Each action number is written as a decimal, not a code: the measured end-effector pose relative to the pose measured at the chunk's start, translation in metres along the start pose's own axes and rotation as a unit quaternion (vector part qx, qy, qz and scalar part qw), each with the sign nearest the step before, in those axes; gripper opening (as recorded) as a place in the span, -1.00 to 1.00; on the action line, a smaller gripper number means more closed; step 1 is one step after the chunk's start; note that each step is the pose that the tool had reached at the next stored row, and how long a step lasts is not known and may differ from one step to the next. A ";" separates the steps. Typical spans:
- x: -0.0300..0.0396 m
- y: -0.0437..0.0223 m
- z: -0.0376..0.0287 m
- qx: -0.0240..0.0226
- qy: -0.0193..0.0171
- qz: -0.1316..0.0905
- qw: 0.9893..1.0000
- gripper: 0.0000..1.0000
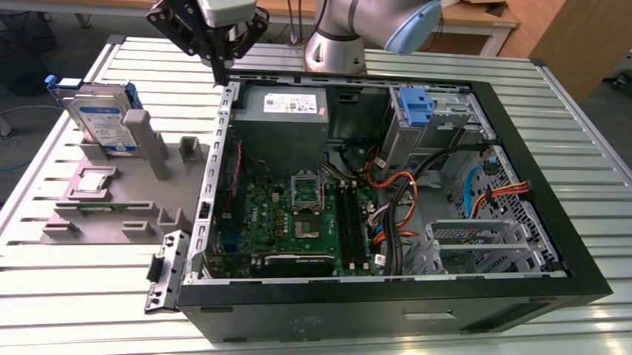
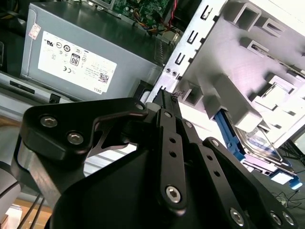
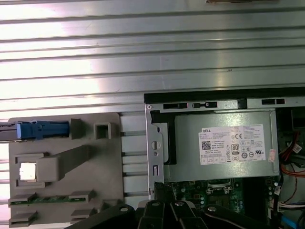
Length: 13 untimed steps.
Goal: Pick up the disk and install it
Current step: 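Reach for the disk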
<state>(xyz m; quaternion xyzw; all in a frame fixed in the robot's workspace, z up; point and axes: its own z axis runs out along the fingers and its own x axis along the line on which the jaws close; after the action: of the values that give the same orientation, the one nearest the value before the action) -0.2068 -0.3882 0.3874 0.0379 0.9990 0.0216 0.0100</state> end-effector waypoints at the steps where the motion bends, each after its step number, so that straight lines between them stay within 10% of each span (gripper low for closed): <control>1: 0.0003 0.0000 0.0000 0.000 0.000 0.000 1.000 -0.80; 13: 0.0072 -0.0005 0.0004 0.000 0.000 0.000 1.000 -0.80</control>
<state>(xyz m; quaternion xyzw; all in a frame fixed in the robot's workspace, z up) -0.2140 -0.3882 0.3868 0.0380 0.9990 0.0216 0.0098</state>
